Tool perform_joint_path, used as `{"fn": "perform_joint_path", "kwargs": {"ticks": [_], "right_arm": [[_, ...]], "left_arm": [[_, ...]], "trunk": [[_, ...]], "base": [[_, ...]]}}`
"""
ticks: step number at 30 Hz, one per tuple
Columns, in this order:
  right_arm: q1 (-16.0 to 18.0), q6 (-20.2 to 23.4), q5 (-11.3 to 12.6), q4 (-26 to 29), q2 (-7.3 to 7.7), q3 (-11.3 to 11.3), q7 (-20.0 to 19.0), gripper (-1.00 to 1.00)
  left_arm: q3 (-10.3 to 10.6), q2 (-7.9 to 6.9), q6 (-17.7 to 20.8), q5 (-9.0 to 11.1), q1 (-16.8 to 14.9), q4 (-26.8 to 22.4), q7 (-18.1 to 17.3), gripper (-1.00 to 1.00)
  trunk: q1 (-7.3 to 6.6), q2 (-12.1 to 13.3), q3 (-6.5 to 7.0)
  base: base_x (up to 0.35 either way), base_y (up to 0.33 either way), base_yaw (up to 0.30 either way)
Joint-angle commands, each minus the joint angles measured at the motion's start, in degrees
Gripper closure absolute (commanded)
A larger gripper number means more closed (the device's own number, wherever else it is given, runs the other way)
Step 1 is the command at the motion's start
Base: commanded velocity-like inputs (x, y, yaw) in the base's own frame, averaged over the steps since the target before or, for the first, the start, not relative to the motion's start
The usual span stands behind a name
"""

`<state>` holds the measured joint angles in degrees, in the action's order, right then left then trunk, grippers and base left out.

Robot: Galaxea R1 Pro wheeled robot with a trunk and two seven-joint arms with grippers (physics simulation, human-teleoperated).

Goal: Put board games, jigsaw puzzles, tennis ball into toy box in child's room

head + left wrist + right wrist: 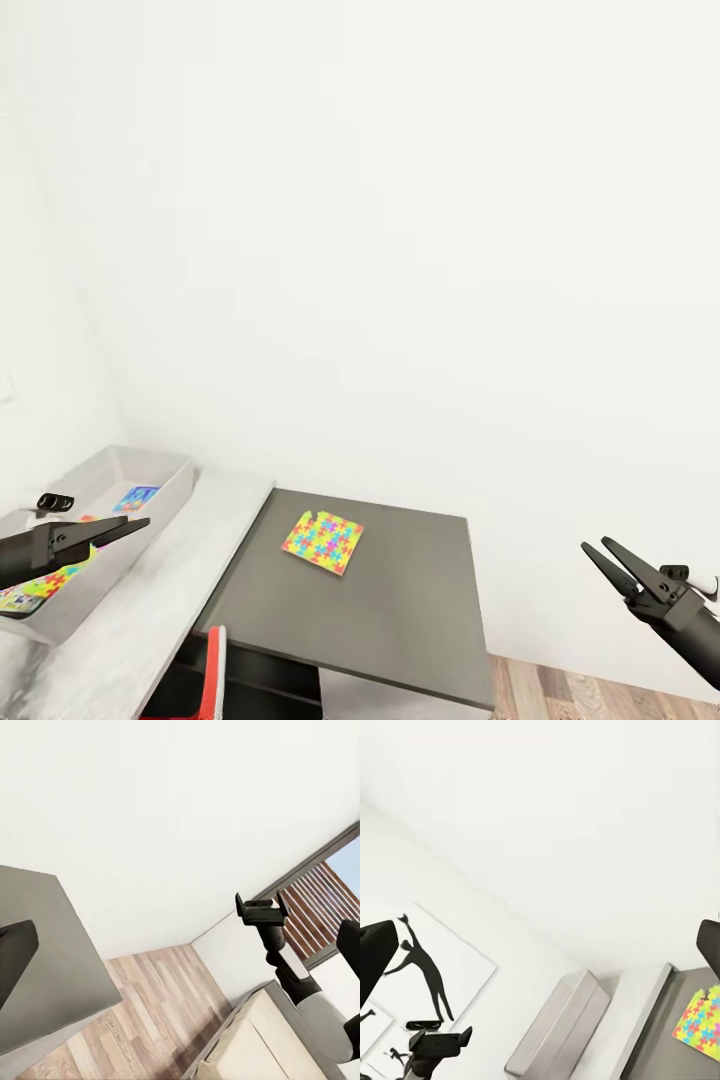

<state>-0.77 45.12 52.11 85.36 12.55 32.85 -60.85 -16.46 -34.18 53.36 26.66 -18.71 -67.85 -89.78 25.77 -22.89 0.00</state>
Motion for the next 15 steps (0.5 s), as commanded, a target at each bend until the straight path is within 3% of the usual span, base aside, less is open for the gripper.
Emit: {"fn": "perform_joint_path", "kwargs": {"ticks": [1,9,15], "right_arm": [[0.0,0.3,0.3,0.0,0.02,0.0,0.0,-1.00],[0.0,0.4,0.3,0.0,0.02,0.0,0.0,-1.00],[0.0,0.4,0.3,-0.1,0.02,0.0,0.0,-1.00]], "left_arm": [[0.0,-0.01,0.6,0.0,0.0,0.0,-0.2,-1.00],[0.0,-0.01,0.6,0.0,0.0,0.0,-0.2,-1.00],[0.0,-0.01,0.6,0.0,0.0,0.0,-0.2,-1.00]], "trunk": [[0.01,0.0,-0.01],[0.01,0.0,-0.01],[0.01,0.0,0.10]], "base": [[-0.080,-0.140,0.000],[-0.104,-0.193,0.037],[-0.160,-0.232,0.119]]}}
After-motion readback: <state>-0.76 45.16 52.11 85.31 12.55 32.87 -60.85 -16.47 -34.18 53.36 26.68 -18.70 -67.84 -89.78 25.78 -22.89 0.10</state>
